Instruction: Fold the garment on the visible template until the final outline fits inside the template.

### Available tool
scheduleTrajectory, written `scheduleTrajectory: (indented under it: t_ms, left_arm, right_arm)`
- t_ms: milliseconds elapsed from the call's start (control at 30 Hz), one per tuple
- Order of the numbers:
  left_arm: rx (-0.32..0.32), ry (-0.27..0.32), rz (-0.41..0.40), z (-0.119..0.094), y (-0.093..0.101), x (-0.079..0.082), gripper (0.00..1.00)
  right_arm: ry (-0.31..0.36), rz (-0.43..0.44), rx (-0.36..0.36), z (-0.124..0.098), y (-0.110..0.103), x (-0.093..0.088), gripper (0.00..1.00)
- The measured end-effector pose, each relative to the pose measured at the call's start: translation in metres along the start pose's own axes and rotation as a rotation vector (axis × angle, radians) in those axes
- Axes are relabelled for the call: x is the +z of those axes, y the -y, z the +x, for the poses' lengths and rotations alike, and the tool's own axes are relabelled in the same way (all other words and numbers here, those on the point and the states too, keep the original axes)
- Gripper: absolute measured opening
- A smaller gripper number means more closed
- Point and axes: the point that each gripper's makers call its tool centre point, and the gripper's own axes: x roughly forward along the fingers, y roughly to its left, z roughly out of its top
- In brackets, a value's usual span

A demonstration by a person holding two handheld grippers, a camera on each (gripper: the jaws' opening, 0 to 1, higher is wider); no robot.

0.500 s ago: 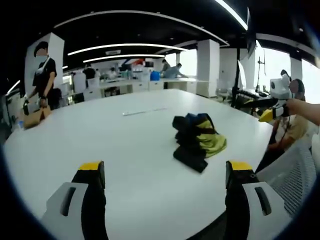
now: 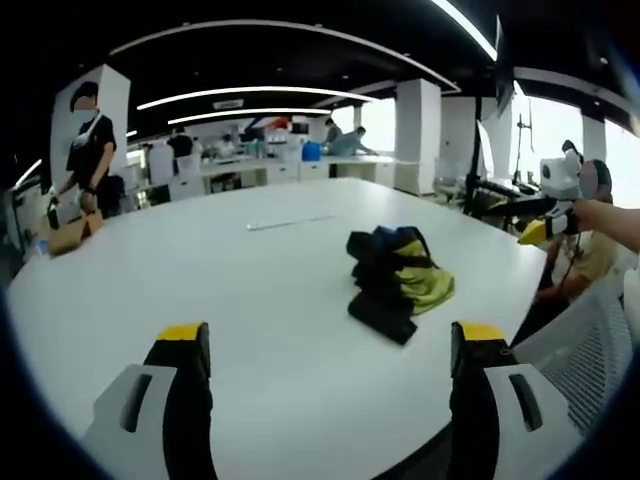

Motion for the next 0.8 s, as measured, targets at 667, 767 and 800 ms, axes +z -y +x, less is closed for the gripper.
scheduleTrajectory:
  t_ms: [667,767,800]
  left_arm:
    - [-0.012,0.017,-0.012,0.005,-0.004,0.004,0.90]
    - [-0.031,0.012,-0.010,0.008,-0.003,0.004,0.88]
    - [-0.033,0.011,-0.007,0.009,-0.003,0.004,0.88]
  right_arm:
    - [-0.013,-0.010,0.034,0.008,-0.003,-0.001,0.95]
    - [-0.010,-0.011,0.036,0.010,-0.002,0.001,0.94]
    - [-0.007,-0.013,0.038,0.011,-0.001,0.002,0.93]
